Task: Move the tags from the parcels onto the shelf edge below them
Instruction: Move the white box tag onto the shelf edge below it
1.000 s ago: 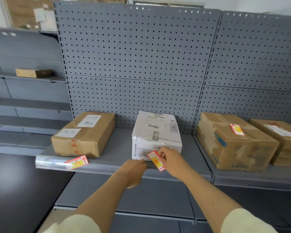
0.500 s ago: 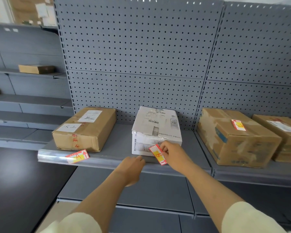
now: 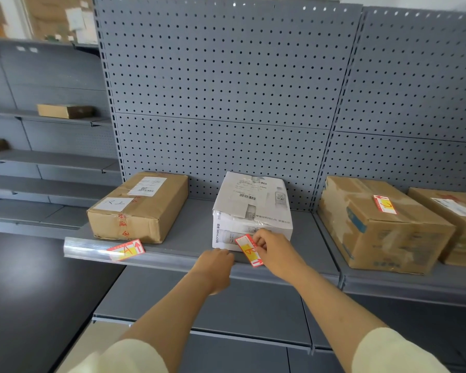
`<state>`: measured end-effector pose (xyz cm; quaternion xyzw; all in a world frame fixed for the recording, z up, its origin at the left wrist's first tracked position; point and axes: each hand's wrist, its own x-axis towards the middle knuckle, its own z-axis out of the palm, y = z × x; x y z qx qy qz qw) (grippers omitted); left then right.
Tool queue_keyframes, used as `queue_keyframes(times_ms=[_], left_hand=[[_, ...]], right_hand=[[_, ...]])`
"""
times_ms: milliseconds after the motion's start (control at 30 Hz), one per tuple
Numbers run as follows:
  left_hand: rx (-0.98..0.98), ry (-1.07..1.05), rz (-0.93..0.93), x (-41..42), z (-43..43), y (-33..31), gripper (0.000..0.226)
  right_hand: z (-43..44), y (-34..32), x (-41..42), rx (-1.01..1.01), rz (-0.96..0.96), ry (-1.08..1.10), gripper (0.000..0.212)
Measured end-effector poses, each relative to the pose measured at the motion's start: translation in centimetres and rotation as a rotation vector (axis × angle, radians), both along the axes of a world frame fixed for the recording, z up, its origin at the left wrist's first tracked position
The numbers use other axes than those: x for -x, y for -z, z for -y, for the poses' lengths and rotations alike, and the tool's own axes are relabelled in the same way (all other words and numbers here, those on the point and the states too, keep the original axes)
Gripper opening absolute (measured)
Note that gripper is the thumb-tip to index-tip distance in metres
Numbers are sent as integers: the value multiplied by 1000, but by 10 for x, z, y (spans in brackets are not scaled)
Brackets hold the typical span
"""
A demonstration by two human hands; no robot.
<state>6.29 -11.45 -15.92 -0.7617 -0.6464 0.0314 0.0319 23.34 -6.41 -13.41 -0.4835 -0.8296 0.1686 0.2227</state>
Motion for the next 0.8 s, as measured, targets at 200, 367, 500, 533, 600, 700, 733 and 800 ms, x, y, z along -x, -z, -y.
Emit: queue_keyframes(times_ms=[200, 367, 500, 533, 600, 700, 733, 800], left_hand=[[-34, -14, -86, -10, 0, -3, 33], [-28, -43, -67, -17, -1, -5, 36], [13, -56, -4, -14, 0, -5, 38], [18, -54, 8, -13, 0, -6, 38], [19, -47, 21, -12, 1, -8, 38], [21, -46, 27, -10, 1, -10, 36], [13, -53, 25, -10, 2, -10, 35], [-18, -77, 35, -8, 4, -11, 35]], right_hand=[[1, 2, 0, 7, 2, -16, 14], [2, 2, 1, 3, -41, -19, 16], [1, 2, 1, 21, 16, -14, 12], [1, 4, 1, 27, 58, -17, 9], [3, 7, 3, 45, 133, -23, 7], [4, 7, 7, -9, 272, -23, 15], [4, 6, 9, -45, 322, -30, 18], [6, 5, 14, -127, 447, -49, 24]])
